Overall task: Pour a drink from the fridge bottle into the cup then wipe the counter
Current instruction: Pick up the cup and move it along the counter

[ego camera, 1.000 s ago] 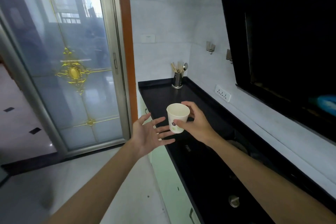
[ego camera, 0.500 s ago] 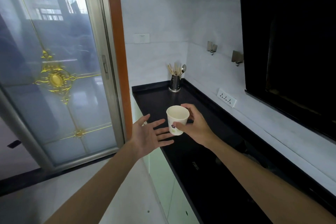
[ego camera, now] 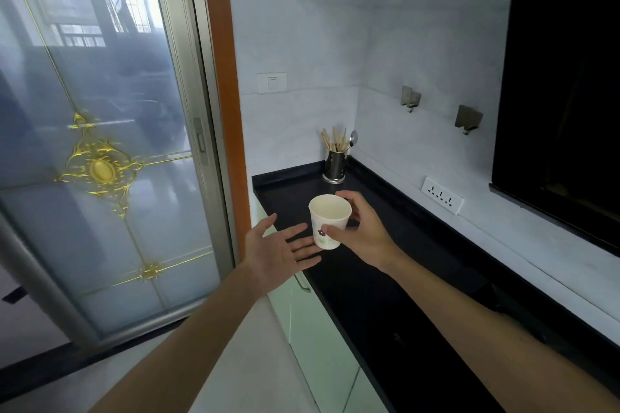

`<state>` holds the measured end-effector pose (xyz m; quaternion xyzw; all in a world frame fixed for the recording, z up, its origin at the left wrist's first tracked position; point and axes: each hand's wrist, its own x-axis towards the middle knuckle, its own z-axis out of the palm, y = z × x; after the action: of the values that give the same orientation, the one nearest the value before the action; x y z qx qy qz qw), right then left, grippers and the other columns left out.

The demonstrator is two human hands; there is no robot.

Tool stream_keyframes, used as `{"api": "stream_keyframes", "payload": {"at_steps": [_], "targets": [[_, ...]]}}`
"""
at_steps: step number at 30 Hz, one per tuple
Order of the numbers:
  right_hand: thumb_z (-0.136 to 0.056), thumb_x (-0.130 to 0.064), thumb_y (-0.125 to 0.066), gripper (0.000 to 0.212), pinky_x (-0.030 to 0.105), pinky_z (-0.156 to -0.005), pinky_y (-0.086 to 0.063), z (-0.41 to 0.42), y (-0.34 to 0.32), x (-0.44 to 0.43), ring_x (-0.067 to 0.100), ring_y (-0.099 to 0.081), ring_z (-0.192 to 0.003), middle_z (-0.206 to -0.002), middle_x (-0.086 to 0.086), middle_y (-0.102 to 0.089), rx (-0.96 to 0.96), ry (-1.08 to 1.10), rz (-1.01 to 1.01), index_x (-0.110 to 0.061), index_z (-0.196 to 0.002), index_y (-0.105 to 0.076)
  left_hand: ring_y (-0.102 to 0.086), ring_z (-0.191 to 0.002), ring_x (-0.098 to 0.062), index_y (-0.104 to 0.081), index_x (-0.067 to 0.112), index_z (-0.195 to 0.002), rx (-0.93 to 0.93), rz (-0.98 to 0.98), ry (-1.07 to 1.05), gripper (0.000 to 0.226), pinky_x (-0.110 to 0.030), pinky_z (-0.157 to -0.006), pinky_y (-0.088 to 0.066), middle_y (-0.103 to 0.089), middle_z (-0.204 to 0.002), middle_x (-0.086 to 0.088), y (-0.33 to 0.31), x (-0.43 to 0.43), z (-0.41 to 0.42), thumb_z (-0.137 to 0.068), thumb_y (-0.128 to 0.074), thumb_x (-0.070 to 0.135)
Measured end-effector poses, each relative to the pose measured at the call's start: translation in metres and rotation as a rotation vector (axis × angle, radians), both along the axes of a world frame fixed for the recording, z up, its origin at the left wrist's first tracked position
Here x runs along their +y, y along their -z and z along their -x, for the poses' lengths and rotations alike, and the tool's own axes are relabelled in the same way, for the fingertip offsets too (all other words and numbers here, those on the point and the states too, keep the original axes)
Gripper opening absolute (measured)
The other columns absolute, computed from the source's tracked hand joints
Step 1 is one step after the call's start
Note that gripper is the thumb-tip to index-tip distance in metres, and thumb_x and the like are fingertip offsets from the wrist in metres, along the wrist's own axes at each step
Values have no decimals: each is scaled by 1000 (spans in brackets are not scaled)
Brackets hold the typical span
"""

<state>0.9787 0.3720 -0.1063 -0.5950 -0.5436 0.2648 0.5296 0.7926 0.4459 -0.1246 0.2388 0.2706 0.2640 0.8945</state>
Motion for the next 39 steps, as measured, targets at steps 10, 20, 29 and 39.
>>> {"api": "stream_keyframes", "payload": {"at_steps": [10, 20, 29, 39], "targets": [[-72, -17, -87, 64, 39, -92, -58, 4, 0, 44, 13, -57, -114, -118, -15, -58, -34, -12, -8, -34, -123, -51, -45, -133, -51, -45, 2, -139, -39, 6, -36, 69, -58, -106, -37, -47, -144, -32, -1, 42, 6, -94, -43, 54], [-76, -12, -85, 62, 30, -88, -58, -18, 13, 104, 10, -56, -114, -118, -16, -55, -38, -57, -3, -28, -125, -51, -41, -135, -50, -45, 2, -139, -35, 40, -104, 69, -55, -110, -34, -44, -146, -30, 13, 95, -15, -93, -43, 54], [-75, -12, -85, 65, 31, -91, -56, -47, 35, 193, 12, -57, -114, -120, -10, -57, -28, -84, 41, -26, -128, -50, -41, -136, -49, -37, -3, -146, -14, 85, -163, 75, -53, -112, -34, -41, -148, -33, 26, 169, -43, -96, -41, 52], [-74, -8, -86, 64, 33, -90, -56, -95, 42, 259, 10, -59, -109, -114, -11, -58, 23, -66, 52, -21, -126, -51, -43, -134, -50, -37, -3, -146, -49, 83, -121, 76, -53, -110, -37, -42, -146, -36, 33, 237, -91, -95, -42, 52]]}}
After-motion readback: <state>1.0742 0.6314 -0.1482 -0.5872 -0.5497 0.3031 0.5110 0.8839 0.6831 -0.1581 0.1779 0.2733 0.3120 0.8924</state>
